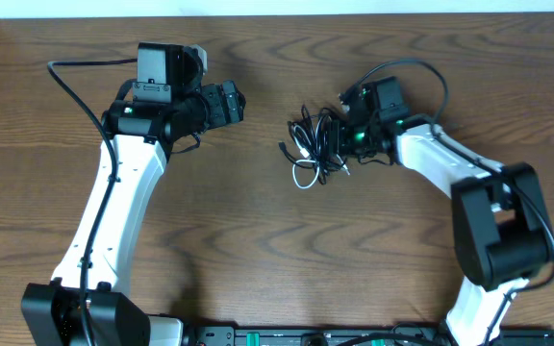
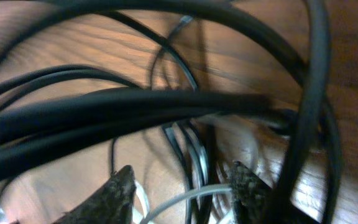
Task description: Untangle cables
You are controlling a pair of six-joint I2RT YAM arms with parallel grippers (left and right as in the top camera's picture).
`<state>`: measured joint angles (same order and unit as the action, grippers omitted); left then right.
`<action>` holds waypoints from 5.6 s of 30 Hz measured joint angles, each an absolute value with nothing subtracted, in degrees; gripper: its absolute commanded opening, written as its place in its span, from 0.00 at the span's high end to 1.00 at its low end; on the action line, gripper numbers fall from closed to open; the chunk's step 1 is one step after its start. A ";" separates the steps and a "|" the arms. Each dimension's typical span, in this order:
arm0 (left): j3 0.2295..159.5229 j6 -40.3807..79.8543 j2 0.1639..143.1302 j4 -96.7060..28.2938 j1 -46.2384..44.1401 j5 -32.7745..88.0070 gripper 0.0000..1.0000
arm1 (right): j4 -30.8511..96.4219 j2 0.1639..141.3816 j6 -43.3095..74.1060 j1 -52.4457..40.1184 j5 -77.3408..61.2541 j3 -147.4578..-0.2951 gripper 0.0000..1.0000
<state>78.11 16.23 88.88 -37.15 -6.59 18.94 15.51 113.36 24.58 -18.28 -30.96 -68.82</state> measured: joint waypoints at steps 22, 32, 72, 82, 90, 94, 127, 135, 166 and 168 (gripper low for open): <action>78.11 16.08 88.88 -37.54 -6.59 18.98 0.17 | 62.30 105.62 11.44 -16.43 -22.04 -102.06 0.99; 78.11 16.08 88.88 -37.45 -6.59 20.75 0.17 | 72.51 104.92 5.74 -16.93 -18.06 -117.69 0.99; 78.11 13.26 88.88 -33.78 -9.47 26.65 0.01 | 55.92 105.16 2.83 -3.92 -37.78 -160.55 0.99; 78.11 13.26 88.88 -33.34 -9.47 26.65 0.01 | 37.63 104.66 9.56 -3.81 -39.16 -160.57 0.99; 78.11 9.74 88.88 -32.34 -9.45 29.65 0.00 | 56.40 104.16 9.52 -3.77 -38.04 -160.20 0.99; 78.11 6.59 88.88 -29.61 -9.45 34.79 0.01 | 63.42 105.97 8.95 -3.77 -37.43 -156.81 0.99; 78.11 -0.03 106.43 -6.46 -26.57 23.53 0.36 | 67.99 113.67 8.91 -3.77 -36.25 -147.96 0.99; 78.11 0.10 108.53 -6.17 -26.74 23.20 0.92 | 69.17 113.67 8.47 -3.77 -36.05 -147.96 0.99; 78.11 6.46 75.59 -20.82 -13.21 22.76 0.93 | 86.59 125.38 8.34 8.69 -12.78 -148.18 0.99; 78.11 6.74 75.59 -20.64 -13.21 22.92 0.92 | 86.54 129.05 8.36 9.89 -12.56 -148.16 0.99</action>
<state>78.11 6.74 75.59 -20.64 -13.21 22.92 86.54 129.05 8.36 9.89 -12.56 -148.16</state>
